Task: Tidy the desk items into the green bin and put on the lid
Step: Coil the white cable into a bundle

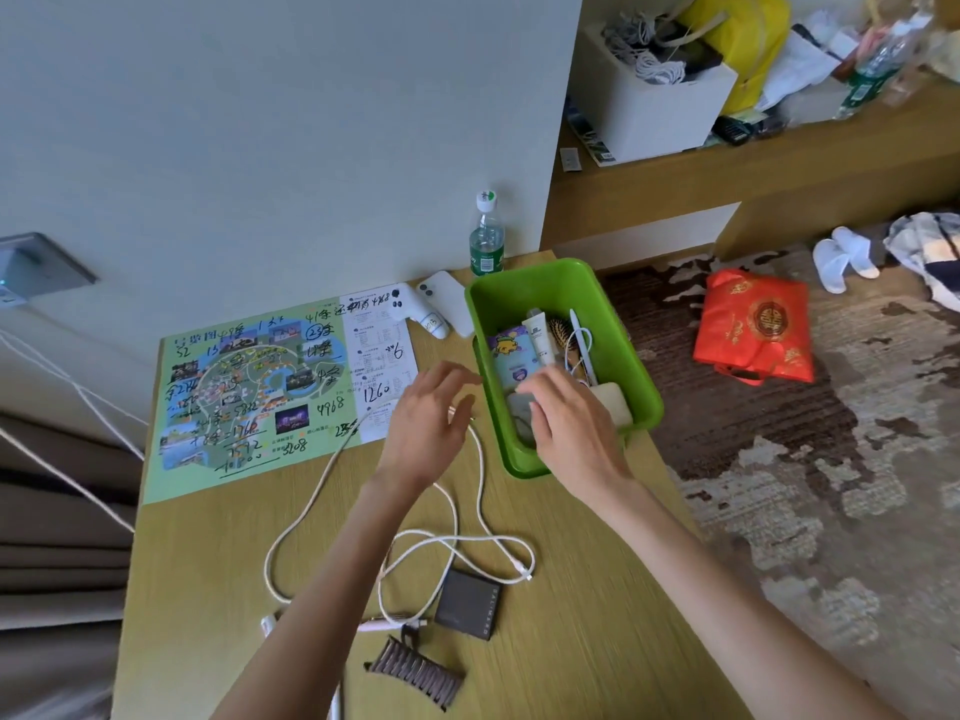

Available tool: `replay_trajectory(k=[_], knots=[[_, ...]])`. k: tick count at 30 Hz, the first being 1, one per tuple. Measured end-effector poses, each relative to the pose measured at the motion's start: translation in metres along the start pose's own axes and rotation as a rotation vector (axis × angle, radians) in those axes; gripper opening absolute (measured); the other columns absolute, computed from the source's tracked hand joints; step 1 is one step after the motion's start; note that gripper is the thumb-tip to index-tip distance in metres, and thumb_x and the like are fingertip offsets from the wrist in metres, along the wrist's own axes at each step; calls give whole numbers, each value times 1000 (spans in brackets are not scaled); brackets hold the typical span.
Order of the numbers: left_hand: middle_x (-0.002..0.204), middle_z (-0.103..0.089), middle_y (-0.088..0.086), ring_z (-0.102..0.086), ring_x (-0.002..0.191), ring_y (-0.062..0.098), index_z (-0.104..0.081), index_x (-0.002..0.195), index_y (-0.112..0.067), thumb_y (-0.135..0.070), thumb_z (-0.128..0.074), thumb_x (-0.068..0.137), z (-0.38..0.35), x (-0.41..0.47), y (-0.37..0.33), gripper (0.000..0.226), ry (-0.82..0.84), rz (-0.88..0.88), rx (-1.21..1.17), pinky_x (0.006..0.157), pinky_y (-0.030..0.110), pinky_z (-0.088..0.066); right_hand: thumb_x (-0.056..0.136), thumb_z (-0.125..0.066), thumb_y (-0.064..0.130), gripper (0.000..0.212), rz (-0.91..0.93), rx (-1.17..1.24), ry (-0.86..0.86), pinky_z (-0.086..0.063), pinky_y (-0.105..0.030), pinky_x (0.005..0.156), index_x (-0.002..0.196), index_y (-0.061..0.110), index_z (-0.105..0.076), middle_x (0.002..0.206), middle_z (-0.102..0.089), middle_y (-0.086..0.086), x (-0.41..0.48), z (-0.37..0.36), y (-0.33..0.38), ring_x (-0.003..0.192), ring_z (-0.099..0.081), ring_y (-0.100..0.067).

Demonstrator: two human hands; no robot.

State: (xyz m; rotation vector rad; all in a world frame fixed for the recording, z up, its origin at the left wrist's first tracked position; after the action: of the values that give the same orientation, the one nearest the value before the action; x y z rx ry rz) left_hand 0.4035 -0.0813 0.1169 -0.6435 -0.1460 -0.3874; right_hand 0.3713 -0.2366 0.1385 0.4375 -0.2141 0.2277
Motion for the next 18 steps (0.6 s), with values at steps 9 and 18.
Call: replay_trajectory(k=[9, 18], knots=[[115, -60, -5, -58, 105, 13, -62, 116, -24, -35, -61, 92, -22, -145, 111, 26, 391, 468, 61, 88, 35, -50, 85, -64, 8, 20, 73, -16, 221, -53, -34, 77, 105, 9, -60, 104, -58, -4, -71, -88, 58, 92, -59, -21], [107, -58, -5, -57, 101, 12, -60, 108, -21, -42, -68, 85, -44, -199, 137, 32, 405, 579, 105, 83, 34, -54, 88, -65, 28, 39, -429, -120, 538, -46, -35, 93, 118, 9, -48, 124, -52, -7, -112, -160, 13, 121, -48, -25]])
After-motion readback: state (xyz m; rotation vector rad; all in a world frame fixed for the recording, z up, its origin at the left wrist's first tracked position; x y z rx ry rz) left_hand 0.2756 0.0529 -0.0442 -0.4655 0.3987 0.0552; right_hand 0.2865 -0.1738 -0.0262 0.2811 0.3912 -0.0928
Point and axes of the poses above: each hand's wrist, its own x-axis towards the middle knuckle, its own z-axis out of the back of the hand, y = z × x, the point moved 7 cm from there along x, towards the middle knuckle
